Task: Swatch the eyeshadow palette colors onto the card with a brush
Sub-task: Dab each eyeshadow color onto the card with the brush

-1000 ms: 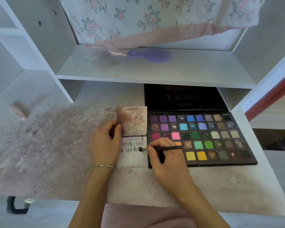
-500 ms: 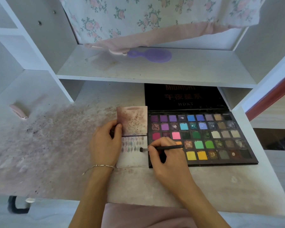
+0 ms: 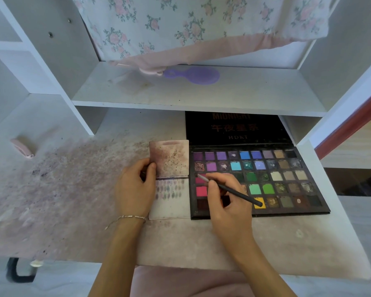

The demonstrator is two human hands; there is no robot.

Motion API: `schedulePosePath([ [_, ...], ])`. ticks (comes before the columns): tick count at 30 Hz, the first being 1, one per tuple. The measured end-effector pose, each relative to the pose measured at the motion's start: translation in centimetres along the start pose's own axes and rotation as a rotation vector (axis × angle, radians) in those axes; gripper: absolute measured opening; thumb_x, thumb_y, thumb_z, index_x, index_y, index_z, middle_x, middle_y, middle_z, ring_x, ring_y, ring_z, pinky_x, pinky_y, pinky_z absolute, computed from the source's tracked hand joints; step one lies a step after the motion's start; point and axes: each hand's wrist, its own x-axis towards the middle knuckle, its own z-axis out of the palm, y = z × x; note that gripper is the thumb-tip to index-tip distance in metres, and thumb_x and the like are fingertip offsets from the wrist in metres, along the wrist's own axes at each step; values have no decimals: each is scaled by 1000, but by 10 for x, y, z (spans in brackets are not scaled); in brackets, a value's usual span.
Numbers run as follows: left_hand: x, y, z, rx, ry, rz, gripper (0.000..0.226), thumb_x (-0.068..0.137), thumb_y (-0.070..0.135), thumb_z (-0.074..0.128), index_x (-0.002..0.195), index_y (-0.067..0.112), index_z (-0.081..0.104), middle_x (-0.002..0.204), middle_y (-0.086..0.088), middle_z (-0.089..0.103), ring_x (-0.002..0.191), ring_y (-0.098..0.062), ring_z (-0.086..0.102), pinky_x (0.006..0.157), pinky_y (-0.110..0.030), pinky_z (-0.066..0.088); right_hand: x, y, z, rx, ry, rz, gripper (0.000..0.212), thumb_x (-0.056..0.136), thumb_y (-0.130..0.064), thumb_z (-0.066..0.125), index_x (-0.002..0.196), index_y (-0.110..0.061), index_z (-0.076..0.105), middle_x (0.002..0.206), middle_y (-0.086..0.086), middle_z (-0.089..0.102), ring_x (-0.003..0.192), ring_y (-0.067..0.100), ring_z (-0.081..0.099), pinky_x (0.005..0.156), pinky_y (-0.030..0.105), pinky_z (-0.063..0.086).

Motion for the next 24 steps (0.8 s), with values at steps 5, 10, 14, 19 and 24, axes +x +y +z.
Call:
schedulePosePath([
  [5,0,1,-1,10,-3,-8,21,89,24,51,102,19,65,89,-2,67,84,-21,58,74,-37,48,-1,3,-16,16,43,44,19,85,-15,48,89,-31,57,83,-7,57,70,6,55,60,11,42],
  [10,-1,1,0,8,4,2,20,89,22,51,102,17,66,82,1,64,75,-17,55,65,-28,40,-2,13,-48,-45,148,94,22,87,-13,51,86,-34,54,81,-3,58,73,7,55,63,13,44],
  [14,-1,3,-1,24,10,8,20,89,21,51,101,15,66,82,0,62,74,-16,53,64,-26,35,-1,22,-76,-114,232,135,31,88,-5,50,87,-36,53,86,-3,57,76,7,56,61,15,48],
  [19,-1,2,0,31,8,31,20,89,19,51,102,13,66,80,2,59,74,-16,51,60,-26,33,6,34,-105,-201,351,123,19,90,-5,50,96,-22,55,94,-11,55,90,-7,55,64,5,47],
  [24,-1,2,-1,37,-1,39,20,89,18,51,102,12,65,82,3,58,76,-16,51,65,-27,33,9,42,-120,-327,468,128,13,91,-11,49,95,-23,51,87,-12,53,86,-12,53,60,4,44],
])
